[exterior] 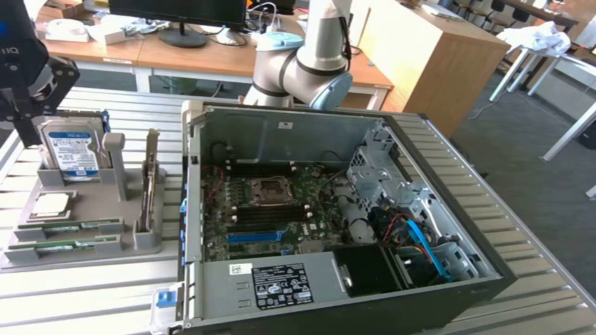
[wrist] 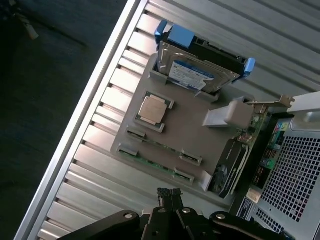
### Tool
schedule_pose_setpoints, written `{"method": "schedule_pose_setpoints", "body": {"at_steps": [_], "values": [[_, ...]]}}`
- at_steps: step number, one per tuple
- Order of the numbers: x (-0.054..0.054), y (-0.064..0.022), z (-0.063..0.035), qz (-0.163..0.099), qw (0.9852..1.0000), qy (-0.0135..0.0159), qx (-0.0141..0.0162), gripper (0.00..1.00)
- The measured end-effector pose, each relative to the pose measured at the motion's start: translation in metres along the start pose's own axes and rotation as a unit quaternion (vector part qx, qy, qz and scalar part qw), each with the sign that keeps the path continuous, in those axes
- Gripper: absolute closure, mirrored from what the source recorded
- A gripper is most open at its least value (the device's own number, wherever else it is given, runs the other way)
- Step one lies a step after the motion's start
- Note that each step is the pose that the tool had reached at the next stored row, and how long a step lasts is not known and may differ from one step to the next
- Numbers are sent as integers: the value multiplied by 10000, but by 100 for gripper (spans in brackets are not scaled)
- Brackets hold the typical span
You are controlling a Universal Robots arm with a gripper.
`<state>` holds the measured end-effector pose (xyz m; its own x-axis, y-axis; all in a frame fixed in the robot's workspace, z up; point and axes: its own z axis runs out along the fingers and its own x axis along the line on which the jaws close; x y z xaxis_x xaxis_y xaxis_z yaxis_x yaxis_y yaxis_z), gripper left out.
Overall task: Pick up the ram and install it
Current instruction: 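Pick up the ram and move it above insertion slot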
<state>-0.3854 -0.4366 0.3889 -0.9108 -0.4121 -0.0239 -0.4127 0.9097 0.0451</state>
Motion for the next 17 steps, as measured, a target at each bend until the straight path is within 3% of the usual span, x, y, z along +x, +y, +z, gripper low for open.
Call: {"method": "schedule_pose_setpoints", "body": {"at_steps": [9,17], "values": [[0,0,9,-490,9988,22,-12,90],[1,0,17,-923,9957,42,-22,90]]}}
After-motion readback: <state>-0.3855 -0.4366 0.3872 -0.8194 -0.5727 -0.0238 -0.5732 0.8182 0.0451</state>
